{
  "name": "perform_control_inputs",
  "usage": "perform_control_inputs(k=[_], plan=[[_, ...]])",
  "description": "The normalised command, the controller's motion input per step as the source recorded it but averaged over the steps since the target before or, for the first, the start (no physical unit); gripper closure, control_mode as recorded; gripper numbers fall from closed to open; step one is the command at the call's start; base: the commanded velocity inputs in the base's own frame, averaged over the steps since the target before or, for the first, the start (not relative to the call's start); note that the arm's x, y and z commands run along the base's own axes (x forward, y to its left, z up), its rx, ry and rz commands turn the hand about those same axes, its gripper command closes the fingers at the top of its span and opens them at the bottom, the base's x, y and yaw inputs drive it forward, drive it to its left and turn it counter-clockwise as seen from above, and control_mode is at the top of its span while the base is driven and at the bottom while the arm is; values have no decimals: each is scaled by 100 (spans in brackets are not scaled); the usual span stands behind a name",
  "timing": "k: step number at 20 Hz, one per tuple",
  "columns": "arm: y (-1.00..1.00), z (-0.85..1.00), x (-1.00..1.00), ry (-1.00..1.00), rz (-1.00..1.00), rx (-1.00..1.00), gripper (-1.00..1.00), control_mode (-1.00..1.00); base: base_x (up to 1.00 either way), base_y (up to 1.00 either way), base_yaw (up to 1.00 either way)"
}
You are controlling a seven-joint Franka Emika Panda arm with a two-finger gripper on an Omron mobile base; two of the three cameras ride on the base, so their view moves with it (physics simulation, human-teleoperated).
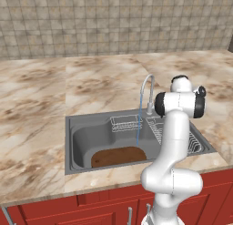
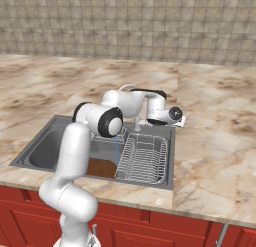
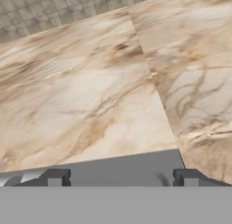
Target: Turn on the sink faucet with hot water and rinse the cutting board for ten seconds, then turn off the faucet. Push the cutting board to reach the water if necessary.
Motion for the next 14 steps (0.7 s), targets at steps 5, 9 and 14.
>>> perform_control_inputs(k=[5, 9, 14], plan=[[17, -4, 0, 0, 0, 0, -100, -100, 0, 0, 0], [17, -2, 0, 0, 0, 0, -100, -100, 0, 0, 0], [30, -3, 0, 0, 0, 0, -100, -100, 0, 0, 0]])
